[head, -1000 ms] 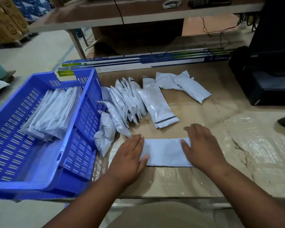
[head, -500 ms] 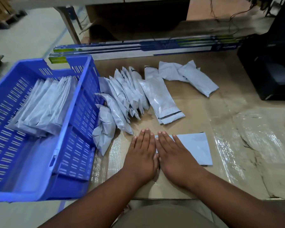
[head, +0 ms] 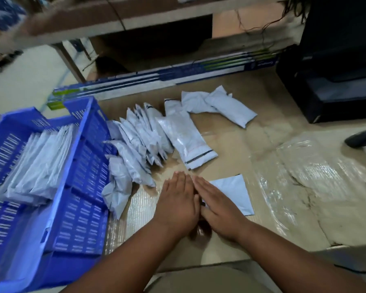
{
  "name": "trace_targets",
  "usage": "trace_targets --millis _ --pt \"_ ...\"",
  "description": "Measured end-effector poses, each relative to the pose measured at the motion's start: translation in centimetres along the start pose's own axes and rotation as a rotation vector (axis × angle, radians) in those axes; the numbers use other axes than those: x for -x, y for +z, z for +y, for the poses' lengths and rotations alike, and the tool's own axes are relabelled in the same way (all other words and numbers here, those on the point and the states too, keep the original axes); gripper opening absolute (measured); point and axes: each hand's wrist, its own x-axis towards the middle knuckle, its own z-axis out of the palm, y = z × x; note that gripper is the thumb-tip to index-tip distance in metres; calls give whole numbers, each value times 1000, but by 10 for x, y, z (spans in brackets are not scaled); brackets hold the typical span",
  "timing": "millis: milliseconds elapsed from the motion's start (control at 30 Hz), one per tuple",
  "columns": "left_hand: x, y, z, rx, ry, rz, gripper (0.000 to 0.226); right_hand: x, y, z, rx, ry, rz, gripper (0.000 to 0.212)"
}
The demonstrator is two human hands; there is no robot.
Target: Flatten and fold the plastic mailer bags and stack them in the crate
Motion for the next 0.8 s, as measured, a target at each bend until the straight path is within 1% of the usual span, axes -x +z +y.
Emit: trace_targets --millis 67,100,133,167,200,267,300,333,467,667,733,800 --pt "-6 12 6 159 95 63 70 5 -8 0 -277 86 103 72" --pt "-6 22 7 172 124 56 68 7 -12 -1 -348 123 113 73" --pt "-4 31 6 119 137 53 69 8 -16 -4 -374 146 97 74" --pt "-2 38 6 46 143 52 70 9 -20 -5 -320 148 71 74" --pt "-1 43 6 -2 141 43 72 9 -23 -6 -174 119 32 72" --pt "-1 45 8 -38 136 18 75 8 -26 -3 325 5 -53 67" --pt "-3 46 9 -46 137 10 76 9 -25 0 511 -24 -91 69" --pt "-4 47 10 -51 134 11 76 11 -24 4 611 -24 -117 73" --pt "-6 54 13 -36 103 90 71 20 -16 24 655 14 -112 83" --pt "-6 57 12 -59 112 107 72 20 -18 27 653 -10 -117 83" --pt "-4 55 12 -53 120 87 73 20 -21 27 601 -26 -107 81" --pt "0 50 13 -68 102 56 73 21 -25 29 437 -6 -64 78"
